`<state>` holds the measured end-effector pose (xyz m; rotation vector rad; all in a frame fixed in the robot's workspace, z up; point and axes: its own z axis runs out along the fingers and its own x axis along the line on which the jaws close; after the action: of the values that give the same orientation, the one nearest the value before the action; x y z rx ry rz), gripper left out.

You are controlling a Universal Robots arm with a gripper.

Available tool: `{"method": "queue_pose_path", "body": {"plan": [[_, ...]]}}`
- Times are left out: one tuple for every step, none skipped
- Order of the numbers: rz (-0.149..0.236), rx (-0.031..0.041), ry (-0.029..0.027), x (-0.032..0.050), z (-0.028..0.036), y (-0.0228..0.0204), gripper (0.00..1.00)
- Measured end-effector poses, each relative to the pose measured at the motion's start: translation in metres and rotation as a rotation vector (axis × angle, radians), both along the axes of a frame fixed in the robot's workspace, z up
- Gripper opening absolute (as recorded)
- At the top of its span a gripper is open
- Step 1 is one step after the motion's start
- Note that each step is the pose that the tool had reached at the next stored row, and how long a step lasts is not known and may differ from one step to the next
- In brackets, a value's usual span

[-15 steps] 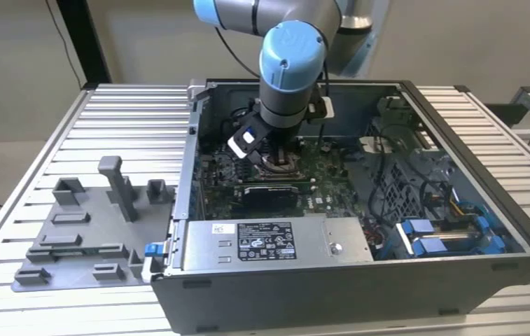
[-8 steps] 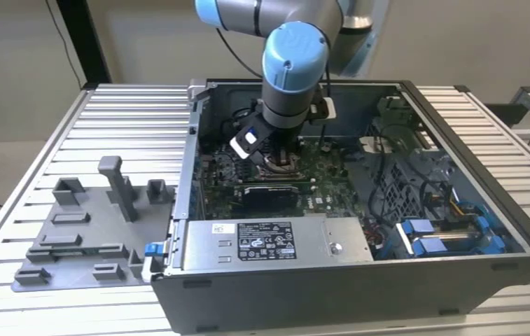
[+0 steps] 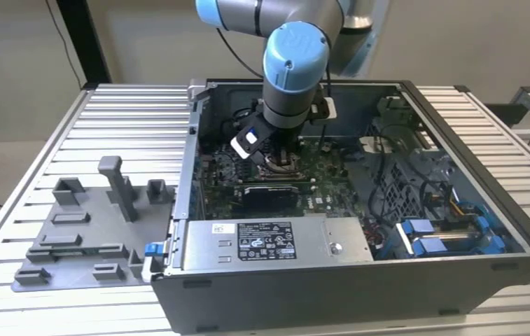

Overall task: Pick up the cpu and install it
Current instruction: 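Close the cpu cover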

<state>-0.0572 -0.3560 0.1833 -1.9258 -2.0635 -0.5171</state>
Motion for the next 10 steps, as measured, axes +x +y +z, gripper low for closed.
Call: {"method": "queue_pose_path", "body": {"plan": [[0.0, 0.0, -0.0001, 0.0001, -0.0001, 0.0001, 0.0], [0.0, 0.0002, -0.0004, 0.0001, -0.0002, 0.0003, 0.0], [0.0, 0.0005, -0.0006, 0.0002, -0.0003, 0.0005, 0.0], [0.0, 0.0005, -0.001, 0.0003, -0.0001, 0.0005, 0.0], [-0.001, 0.0005, -0.0016, 0.0003, 0.0004, 0.0005, 0.0], [-0.001, 0.0015, -0.0028, 0.0005, 0.0013, 0.0007, 0.0], [-0.001, 0.002, -0.0033, 0.0007, 0.0027, 0.0009, 0.0], [-0.001, 0.0018, -0.0031, 0.0007, 0.0042, 0.0009, 0.0], [-0.001, 0.0011, -0.0025, 0.0006, 0.005, 0.0007, 0.0], [-0.001, 0.0008, -0.0022, 0.0005, 0.0052, 0.0006, 0.0]]}}
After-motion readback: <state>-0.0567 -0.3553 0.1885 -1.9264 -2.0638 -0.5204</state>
